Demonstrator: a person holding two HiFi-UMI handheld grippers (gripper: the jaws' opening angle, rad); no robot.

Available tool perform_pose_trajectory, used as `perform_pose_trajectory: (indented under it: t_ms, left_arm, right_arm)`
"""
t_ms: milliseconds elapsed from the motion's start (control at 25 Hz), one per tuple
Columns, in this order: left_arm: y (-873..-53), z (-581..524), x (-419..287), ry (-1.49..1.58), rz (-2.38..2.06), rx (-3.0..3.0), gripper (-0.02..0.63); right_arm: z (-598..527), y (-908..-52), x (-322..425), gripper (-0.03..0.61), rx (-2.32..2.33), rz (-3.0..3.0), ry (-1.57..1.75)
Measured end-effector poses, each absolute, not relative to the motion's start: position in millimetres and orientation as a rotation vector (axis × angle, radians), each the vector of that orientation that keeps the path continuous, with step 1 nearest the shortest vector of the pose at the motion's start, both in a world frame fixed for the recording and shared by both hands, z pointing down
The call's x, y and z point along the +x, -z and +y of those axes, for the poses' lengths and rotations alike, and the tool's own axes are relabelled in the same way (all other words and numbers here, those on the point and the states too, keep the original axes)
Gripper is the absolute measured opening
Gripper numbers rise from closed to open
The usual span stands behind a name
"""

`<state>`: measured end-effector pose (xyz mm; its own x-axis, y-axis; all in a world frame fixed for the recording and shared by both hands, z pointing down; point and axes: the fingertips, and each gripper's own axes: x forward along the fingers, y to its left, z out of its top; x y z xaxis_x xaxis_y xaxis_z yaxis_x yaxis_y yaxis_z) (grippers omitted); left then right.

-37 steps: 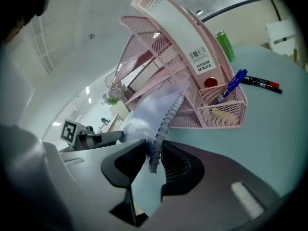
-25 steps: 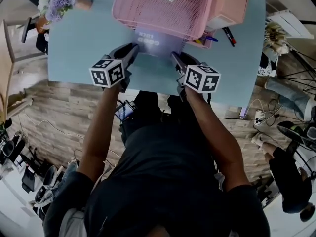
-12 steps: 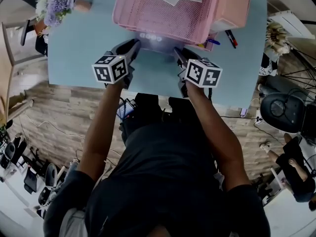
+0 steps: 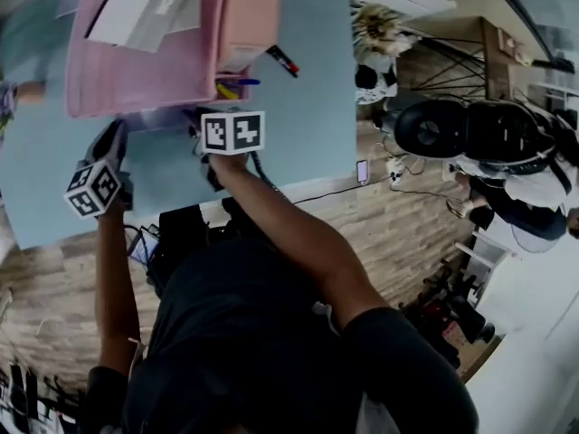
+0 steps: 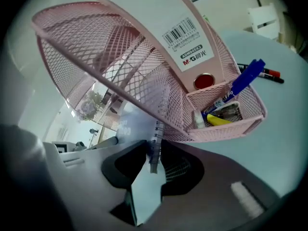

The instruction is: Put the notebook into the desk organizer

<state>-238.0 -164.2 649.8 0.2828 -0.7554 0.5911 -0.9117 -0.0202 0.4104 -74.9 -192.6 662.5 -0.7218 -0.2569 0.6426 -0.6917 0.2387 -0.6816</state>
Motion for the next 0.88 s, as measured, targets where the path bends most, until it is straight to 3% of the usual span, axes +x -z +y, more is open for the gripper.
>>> perform_pose_trajectory:
  t_ms: [280,400,560,880]
  left_arm:
    - [-618.7,-174.1,-229.4,-0.264,-1.633,1.824,0.144]
    - [-614.3,-171.2,-225.6,-0.270,-1.661,1.822,0.146]
    - [-606.9,-163.8,-221.3,-0.252,-1.682,1.823,0.147]
    - [-574.9,-142.5,-238.0,-0.233,-1.759,1.831,0.147]
  right_arm:
    - [-198.7,-630.5,-64.1,0.097,0.861,-2.043,-1.660]
    - [-196.2,-626.5,-55.4,0.110,0.854,-2.072,-1.620]
    - [-193.6,-618.2,-36.3,0.178,0.889,-2.101,-1.501]
    - [-189.8,-601.3,-15.1,0.176,0.958,-2.179,-1.429]
